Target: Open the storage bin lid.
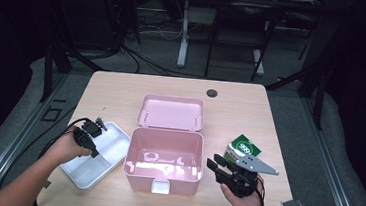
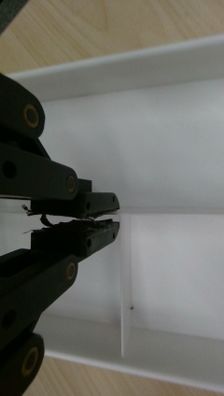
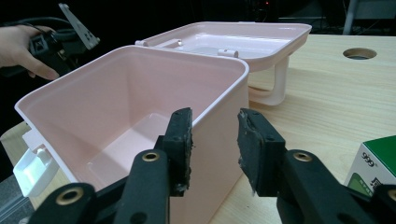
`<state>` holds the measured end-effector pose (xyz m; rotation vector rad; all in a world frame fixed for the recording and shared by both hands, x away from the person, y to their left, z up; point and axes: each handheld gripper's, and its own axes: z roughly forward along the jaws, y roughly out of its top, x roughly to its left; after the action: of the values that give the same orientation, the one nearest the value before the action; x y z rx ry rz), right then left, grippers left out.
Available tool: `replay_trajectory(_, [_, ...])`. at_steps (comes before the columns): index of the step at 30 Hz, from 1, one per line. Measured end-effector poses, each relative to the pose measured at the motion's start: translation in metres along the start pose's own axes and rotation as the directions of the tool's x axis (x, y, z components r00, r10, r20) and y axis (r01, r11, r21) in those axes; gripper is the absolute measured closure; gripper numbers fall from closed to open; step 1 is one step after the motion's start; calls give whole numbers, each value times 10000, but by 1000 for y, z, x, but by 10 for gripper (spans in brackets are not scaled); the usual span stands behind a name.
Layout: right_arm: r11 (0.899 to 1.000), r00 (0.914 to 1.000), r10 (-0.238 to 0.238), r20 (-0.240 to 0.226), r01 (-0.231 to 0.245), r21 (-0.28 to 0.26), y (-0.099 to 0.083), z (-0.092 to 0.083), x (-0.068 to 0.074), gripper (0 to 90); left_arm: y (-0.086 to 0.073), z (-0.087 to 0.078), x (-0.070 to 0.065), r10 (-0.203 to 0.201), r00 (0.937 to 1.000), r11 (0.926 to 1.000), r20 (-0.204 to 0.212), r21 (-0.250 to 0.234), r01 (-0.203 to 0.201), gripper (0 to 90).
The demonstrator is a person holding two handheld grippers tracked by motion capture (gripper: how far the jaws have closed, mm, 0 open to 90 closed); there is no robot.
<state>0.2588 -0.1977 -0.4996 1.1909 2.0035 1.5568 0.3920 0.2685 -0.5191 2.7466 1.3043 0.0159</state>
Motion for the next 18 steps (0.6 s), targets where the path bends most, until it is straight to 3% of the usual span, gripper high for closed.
replay_trajectory(5, [10000,10000,-19,34,19,48,1,0,0,620,-5,-22,-2,-198,9997,9940,148,-1073,212,757])
replay_trajectory(8, [9999,10000,-55,19,55,160,3,0,-1,599,-7,-33,-6,-315,9995,9784,6,-2042,309,689])
replay_trajectory(10, [9998,9999,-141,18,140,155,5,0,-2,586,-11,-37,-8,-456,9987,9517,206,-3028,497,655])
replay_trajectory(12, [9997,9998,-186,74,184,180,8,-1,-2,578,-16,-40,-11,-554,9979,9262,344,-3715,642,634])
replay_trajectory(14, [9996,9997,-236,77,235,147,11,-1,-3,564,-19,-41,-14,-655,9973,9050,333,-4190,735,606])
replay_trajectory(18, [9985,9992,-379,161,373,399,14,-2,-6,528,-22,-45,-19,-951,9935,8529,630,-5096,1139,568])
